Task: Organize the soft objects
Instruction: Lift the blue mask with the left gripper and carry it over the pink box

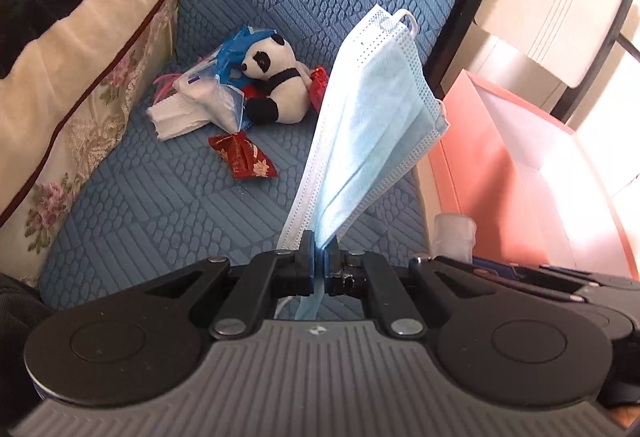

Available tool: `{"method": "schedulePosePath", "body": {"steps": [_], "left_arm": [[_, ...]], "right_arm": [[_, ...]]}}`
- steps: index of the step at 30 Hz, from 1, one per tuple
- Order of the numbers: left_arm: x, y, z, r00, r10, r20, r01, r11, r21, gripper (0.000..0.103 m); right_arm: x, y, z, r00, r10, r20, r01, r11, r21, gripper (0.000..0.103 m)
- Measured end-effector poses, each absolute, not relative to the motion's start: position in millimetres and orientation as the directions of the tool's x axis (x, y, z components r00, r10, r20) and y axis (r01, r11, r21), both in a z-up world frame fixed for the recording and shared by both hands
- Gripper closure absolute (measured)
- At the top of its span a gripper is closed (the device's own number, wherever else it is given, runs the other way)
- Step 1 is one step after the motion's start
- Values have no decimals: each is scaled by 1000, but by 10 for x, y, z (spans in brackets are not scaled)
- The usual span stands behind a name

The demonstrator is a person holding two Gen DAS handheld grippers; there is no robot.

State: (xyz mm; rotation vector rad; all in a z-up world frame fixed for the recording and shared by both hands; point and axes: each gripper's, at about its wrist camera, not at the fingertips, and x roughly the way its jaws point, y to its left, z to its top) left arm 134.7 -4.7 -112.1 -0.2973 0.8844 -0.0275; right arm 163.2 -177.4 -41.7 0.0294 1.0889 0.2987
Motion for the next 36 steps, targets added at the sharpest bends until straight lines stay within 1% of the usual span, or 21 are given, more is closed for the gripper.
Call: {"method": "schedulePosePath", "body": {"steps": [5, 10, 17, 25, 31, 36], "left_arm": [[1335, -36, -941, 659, -142, -739, -114, 952, -285, 98], [1401, -47, -697, 684, -186, -706, -146, 912, -382, 98], [1519, -352, -203, 729, -171, -663, -104, 930, -354, 98], [1641, -735, 169, 765, -216, -607, -56, 916, -397, 98], [1711, -1010, 447, 780, -250, -573, -10, 912, -411, 98], [1791, -1193, 577, 790, -269, -550, 21, 909, -416, 98]], "right_arm": [[1595, -1797, -298, 446, 277, -851, -237, 953, 186, 84], [1665, -1863, -93, 466, 314, -827, -250, 944, 217, 84], [1802, -2056, 321, 521, 343, -782, -291, 932, 216, 84], [1930, -2477, 759, 577, 351, -738, -285, 933, 221, 84], [2022, -2785, 956, 607, 340, -719, -272, 938, 214, 84], [2063, -2998, 1081, 631, 322, -706, -251, 946, 206, 84]]}}
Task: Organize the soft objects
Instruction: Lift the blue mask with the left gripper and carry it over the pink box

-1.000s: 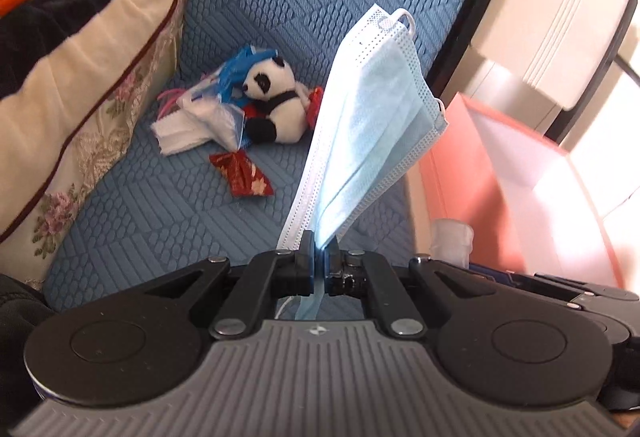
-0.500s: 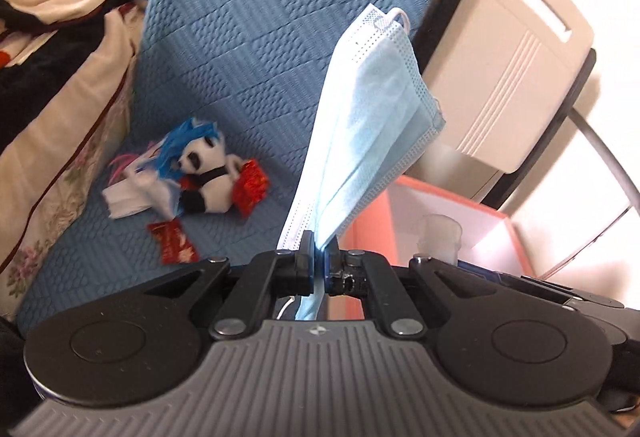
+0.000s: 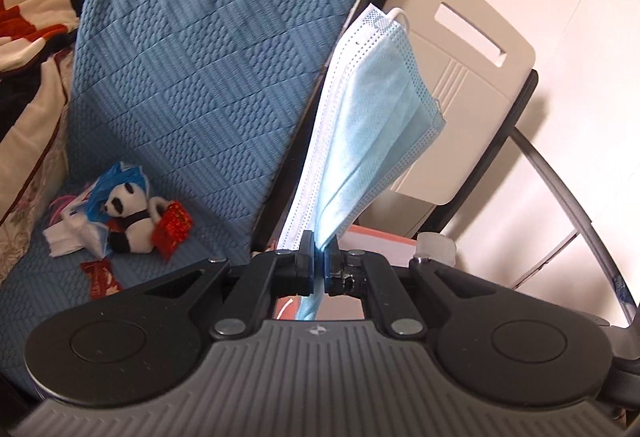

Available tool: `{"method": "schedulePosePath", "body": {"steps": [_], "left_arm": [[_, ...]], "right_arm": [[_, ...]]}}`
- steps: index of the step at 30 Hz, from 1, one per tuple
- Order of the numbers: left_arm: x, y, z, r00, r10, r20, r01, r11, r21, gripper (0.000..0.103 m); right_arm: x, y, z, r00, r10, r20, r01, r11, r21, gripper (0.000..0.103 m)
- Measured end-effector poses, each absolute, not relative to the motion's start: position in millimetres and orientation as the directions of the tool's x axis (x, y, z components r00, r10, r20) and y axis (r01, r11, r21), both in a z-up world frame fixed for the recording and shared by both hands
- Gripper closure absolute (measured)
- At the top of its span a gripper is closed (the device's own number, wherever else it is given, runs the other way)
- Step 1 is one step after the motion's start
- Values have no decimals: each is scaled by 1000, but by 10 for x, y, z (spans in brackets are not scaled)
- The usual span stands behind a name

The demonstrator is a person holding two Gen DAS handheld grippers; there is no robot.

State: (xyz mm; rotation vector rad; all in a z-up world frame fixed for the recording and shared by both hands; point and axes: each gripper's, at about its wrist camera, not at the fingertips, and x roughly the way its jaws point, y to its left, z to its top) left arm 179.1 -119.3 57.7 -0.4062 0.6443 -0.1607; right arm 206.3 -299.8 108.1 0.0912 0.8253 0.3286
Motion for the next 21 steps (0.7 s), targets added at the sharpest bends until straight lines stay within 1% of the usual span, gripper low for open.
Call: {"method": "schedulePosePath", "body": {"steps": [3, 9, 21], "left_arm": [[1827, -1320, 583, 786, -282, -550, 34, 909, -416, 98], [1986, -1649, 318, 741, -323, -588, 66, 907, -416, 98], [2120, -2205, -299, 627, -352, -695, 94, 920, -381, 98]], "right_arm": [[2098, -3129, 1114, 645, 303, -701, -234, 952, 197, 84], [2197, -3396, 1038, 636, 273, -722, -193, 962, 194, 84], [2226, -3881, 428, 553, 204, -808, -111, 979, 171, 84]]}}
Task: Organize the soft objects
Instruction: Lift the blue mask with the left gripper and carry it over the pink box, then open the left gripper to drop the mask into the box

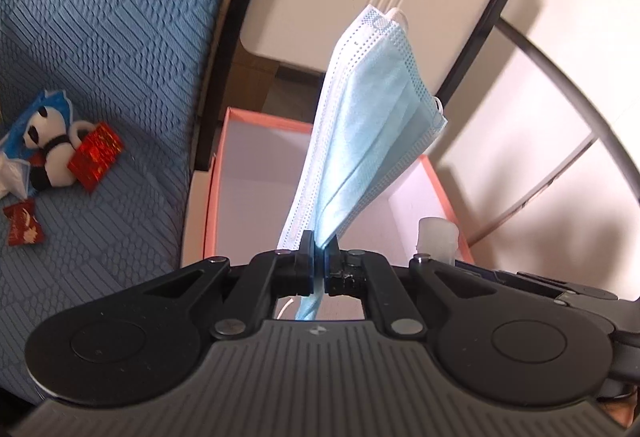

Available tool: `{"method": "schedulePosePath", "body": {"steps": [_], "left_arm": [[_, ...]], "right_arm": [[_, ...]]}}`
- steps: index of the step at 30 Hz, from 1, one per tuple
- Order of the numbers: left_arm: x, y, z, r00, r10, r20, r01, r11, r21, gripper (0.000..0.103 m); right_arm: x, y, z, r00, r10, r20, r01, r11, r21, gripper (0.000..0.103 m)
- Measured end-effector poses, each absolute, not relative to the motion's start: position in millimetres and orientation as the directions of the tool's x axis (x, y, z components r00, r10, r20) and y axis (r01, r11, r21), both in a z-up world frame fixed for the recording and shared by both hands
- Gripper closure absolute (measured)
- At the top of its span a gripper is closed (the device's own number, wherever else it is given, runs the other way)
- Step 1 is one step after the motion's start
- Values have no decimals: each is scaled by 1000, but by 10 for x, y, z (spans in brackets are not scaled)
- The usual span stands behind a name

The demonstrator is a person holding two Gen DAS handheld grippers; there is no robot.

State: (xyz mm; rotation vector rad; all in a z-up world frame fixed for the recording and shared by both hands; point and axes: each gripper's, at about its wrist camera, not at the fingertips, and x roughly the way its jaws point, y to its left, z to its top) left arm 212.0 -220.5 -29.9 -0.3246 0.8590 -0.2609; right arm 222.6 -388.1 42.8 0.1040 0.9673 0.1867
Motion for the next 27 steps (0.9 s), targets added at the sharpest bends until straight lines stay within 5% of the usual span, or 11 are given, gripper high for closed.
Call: {"method": "schedulePosePath", "body": {"steps": [19, 24, 27], "left_arm": [[2290, -2389, -823, 513, -318, -797, 89, 944, -319, 98], [2334, -2377, -837, 508, -286, -813, 79, 955, -287, 96], [2316, -2362, -830, 502, -290, -815, 74, 953, -293, 81]], "right_arm": [[2294, -4119, -523, 390, 163, -906, -27, 986, 166, 81], [2299, -4158, -538, 387, 171, -906, -5, 983, 184, 71], [2313, -4228, -542, 375, 191, -907, 18, 977, 213, 69]]}}
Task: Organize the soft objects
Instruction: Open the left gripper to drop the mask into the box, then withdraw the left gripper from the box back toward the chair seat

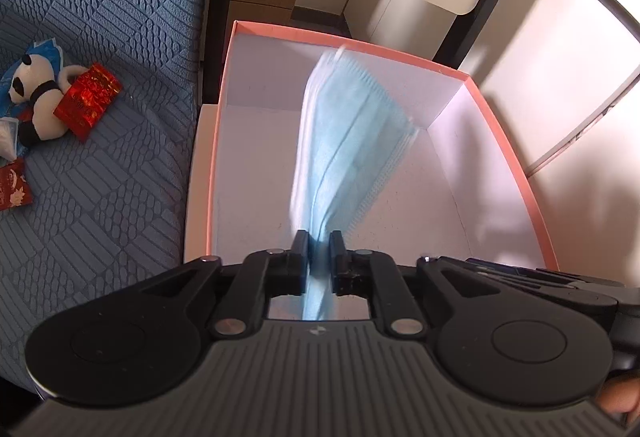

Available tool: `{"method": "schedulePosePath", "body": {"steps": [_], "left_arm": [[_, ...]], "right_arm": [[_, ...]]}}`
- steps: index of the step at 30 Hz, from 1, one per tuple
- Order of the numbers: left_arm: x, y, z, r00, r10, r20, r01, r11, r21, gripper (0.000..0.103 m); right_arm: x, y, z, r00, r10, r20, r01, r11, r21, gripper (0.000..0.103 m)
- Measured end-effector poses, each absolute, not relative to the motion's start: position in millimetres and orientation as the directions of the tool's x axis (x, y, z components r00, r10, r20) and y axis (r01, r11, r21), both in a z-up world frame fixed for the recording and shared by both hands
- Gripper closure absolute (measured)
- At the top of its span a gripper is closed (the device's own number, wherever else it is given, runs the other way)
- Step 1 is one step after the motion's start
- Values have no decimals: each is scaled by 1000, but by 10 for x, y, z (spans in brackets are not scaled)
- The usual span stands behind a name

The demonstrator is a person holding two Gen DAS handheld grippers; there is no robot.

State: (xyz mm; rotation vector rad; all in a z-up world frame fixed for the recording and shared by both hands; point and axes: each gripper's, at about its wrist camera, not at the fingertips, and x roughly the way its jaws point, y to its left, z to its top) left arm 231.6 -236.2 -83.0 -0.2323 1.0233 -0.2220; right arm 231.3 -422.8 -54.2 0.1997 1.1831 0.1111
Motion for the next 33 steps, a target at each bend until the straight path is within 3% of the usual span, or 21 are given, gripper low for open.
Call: {"method": "schedulePosePath", "body": {"steps": [1, 3, 16, 33], "left_arm": [[2309, -2358, -810, 507, -284, -814, 73, 955, -288, 70], [2295, -2357, -740, 526, -275, -805, 81, 958, -274, 62], [2142, -2138, -69, 641, -260, -723, 128, 964, -233, 62], [1665, -1346, 840, 806, -241, -541, 145, 966, -215, 60]], "right_arm": [[2325, -4260, -540, 371, 186, -910, 27, 977, 211, 68], [2315, -4273, -516, 377, 183, -908, 37, 977, 212, 67], [2326, -4227, 114, 503, 201, -840, -15, 974, 224, 67], [2124, -3707, 893, 655, 282, -701, -158, 958, 238, 67]]}}
